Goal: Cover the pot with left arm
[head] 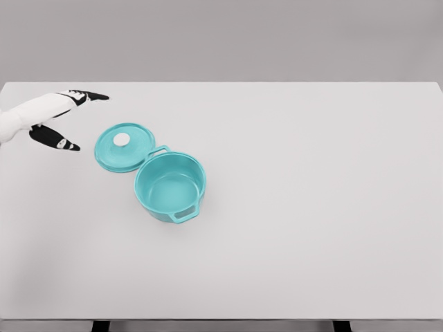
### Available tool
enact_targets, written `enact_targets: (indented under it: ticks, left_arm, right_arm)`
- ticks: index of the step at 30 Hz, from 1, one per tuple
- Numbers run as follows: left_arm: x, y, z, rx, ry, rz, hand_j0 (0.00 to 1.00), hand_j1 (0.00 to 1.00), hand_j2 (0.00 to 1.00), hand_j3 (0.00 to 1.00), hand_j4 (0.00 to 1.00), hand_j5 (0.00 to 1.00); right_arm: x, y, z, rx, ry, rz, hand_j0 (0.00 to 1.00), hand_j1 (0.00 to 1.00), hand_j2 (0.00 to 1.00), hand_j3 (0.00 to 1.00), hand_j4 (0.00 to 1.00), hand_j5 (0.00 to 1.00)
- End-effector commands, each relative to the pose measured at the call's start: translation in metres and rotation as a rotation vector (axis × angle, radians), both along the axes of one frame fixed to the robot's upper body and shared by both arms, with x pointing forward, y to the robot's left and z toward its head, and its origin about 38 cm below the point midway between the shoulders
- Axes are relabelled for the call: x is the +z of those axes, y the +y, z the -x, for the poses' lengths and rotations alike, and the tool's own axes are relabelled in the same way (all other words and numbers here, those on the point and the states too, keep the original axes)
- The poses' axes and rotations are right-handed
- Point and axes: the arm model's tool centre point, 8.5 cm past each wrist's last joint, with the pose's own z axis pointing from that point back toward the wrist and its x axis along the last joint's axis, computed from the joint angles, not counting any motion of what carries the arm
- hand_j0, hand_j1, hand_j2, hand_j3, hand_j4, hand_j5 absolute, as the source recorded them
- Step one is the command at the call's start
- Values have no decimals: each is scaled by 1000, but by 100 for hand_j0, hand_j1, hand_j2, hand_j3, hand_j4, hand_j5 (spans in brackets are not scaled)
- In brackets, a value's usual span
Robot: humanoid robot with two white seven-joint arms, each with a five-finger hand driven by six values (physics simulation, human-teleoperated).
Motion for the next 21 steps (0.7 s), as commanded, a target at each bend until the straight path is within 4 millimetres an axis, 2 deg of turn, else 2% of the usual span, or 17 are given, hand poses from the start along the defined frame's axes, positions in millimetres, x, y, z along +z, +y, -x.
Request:
enact_targets:
  ticks: [1,2,3,4,7,9,12,15,18,20,21]
  left_arm:
    - [-7,8,-4,39,16,16,100,100,100,100,100,100]
    - [-11,10,-7,60,29,51,100,100,100,100,100,100]
    - [-28,23,-8,116,72,57,100,100,100,100,100,100]
    - [-27,23,-11,114,69,39,100,100,100,100,100,100]
    - [-26,3,-16,58,65,-2,100,100,100,100,100,100]
    - [-40,-18,-17,10,88,-38,100,100,100,100,100,100]
    - [-42,-49,-27,-66,72,-104,100,100,100,100,100,100]
    - [-41,-60,-29,-84,66,-95,100,100,100,100,100,100]
    - [-42,-61,-28,-87,70,-84,100,100,100,100,100,100]
    - [-36,-54,-30,-53,79,2,100,100,100,100,100,100]
    - [-36,-57,-30,-53,82,41,100,100,100,100,100,100]
  right_arm:
    - [0,0,0,1,-1,-1,100,100,100,100,100,100]
    - [0,0,0,1,0,-1,100,100,100,100,100,100]
    - [0,0,0,0,0,0,100,100,100,100,100,100]
    - [0,0,0,0,0,0,100,100,100,100,100,100]
    - [0,0,0,0,0,0,100,100,100,100,100,100]
    - [0,0,0,1,0,-1,100,100,100,100,100,100]
    - [0,0,0,1,0,-1,100,100,100,100,100,100]
    - [0,0,0,1,-1,-1,100,100,100,100,100,100]
    - [0,0,0,1,-1,-1,100,100,100,100,100,100]
    - [0,0,0,0,-2,0,100,100,100,100,100,100]
    - [0,0,0,1,0,-1,100,100,100,100,100,100]
